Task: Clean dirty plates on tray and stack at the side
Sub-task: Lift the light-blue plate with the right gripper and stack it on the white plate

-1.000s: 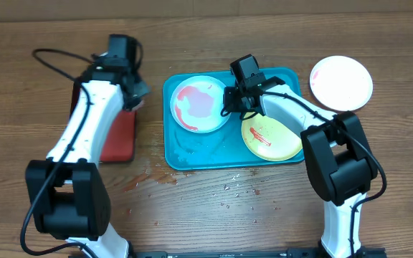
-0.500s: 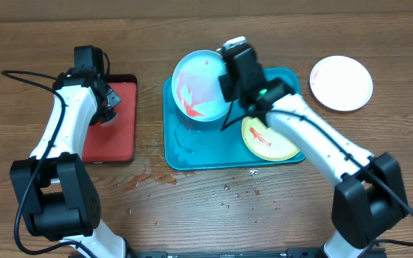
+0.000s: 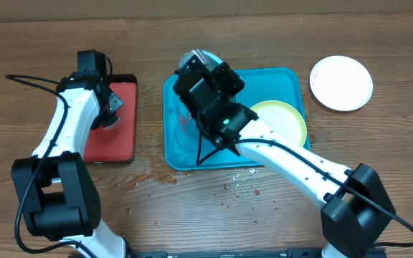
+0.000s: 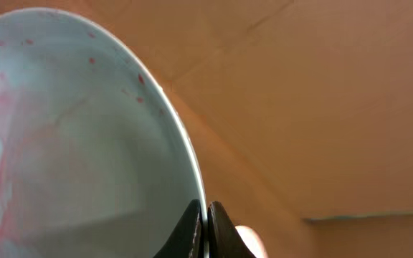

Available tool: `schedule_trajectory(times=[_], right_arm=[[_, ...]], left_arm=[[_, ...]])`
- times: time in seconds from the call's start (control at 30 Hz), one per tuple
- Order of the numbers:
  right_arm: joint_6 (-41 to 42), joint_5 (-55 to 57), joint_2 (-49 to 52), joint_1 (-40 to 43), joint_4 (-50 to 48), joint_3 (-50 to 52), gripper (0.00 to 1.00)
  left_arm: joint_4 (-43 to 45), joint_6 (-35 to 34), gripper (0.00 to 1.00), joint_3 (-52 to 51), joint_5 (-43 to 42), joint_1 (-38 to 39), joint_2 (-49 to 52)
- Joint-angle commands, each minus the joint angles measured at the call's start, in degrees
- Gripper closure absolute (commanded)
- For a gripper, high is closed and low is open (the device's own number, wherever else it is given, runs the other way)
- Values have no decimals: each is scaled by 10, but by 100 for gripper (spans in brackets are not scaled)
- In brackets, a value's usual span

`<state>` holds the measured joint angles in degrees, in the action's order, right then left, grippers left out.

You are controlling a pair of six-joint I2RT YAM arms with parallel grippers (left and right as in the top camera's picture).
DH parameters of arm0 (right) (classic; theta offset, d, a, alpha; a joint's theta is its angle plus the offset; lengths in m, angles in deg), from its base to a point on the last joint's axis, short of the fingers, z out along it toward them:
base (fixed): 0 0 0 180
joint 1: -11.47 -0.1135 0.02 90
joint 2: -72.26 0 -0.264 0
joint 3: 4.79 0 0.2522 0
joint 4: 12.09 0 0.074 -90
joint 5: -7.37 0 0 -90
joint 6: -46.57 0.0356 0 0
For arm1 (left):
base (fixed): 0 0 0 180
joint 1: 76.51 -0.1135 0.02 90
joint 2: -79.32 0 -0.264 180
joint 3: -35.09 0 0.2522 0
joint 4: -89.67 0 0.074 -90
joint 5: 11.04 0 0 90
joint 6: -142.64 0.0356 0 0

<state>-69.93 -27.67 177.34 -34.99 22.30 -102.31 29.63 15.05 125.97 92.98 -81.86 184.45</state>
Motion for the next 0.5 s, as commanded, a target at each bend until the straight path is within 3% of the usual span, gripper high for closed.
schedule_trajectory(times=[0.0,0.23,0.37,0.47], right_arm=[[-84,85,-5,-13,-26,0,96],[-115,99,-5,-20,-43,1,96],[1,84,-5,-6,-11,1,96],[68,-77,-4,17,57,3,96]], left_arm=[[0,-12,96,-2,10,1,5],[-2,-12,96,-2,10,1,5],[-2,-7,96,-2,12,1,5],[-2,-5,96,-2,12,1,5]])
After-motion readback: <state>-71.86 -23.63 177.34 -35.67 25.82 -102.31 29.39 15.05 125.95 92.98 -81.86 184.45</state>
